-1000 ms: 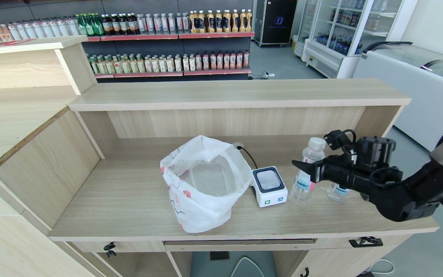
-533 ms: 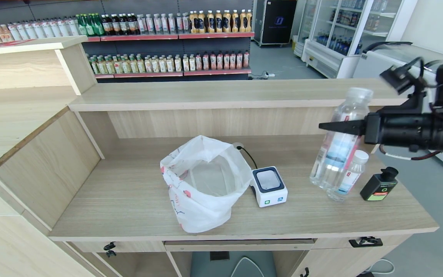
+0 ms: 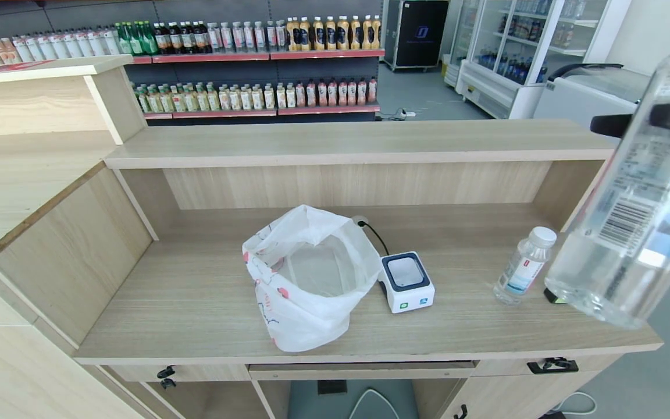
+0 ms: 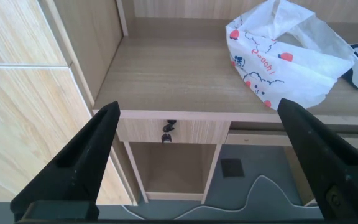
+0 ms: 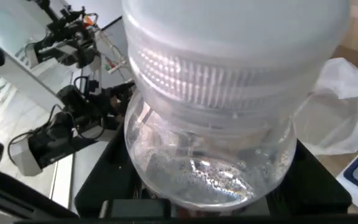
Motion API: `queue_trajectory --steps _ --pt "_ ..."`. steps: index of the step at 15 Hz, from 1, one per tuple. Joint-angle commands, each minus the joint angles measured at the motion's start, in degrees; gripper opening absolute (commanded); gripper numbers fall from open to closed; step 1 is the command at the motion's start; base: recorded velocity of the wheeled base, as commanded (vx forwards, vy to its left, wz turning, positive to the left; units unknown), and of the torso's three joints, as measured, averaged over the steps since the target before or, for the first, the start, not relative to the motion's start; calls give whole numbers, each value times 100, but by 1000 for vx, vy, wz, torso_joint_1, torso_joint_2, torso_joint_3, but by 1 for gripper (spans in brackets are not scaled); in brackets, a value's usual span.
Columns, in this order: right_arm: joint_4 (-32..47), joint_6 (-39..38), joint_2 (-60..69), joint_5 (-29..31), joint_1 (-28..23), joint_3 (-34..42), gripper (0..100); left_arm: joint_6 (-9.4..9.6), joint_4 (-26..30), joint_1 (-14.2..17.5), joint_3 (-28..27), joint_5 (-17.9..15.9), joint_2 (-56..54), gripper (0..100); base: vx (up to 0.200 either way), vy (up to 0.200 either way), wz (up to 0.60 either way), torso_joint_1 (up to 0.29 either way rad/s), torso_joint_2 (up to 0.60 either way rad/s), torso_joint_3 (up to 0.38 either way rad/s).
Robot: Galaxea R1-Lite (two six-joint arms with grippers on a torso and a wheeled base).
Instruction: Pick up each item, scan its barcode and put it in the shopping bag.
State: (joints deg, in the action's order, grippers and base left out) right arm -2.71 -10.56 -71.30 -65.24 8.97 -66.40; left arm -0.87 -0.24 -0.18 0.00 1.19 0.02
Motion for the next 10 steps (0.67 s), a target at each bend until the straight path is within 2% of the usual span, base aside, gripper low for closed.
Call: queue_trajectory --steps 1,3,7,10 --pt "-2 1 248 -375 114 57 0 -1 -2 1 0 4 -2 100 0 0 0 0 0 0" --pt "-28 1 231 -727 201 22 0 -1 -2 1 0 4 -2 100 0 0 0 0 0 0" --pt "-63 -8 213 -718 957 -48 0 -1 -2 1 0 4 -2 100 0 0 0 0 0 0" --pt "-63 -412 266 -727 1115 -119 0 -1 -2 1 0 4 -2 100 0 0 0 0 0 0"
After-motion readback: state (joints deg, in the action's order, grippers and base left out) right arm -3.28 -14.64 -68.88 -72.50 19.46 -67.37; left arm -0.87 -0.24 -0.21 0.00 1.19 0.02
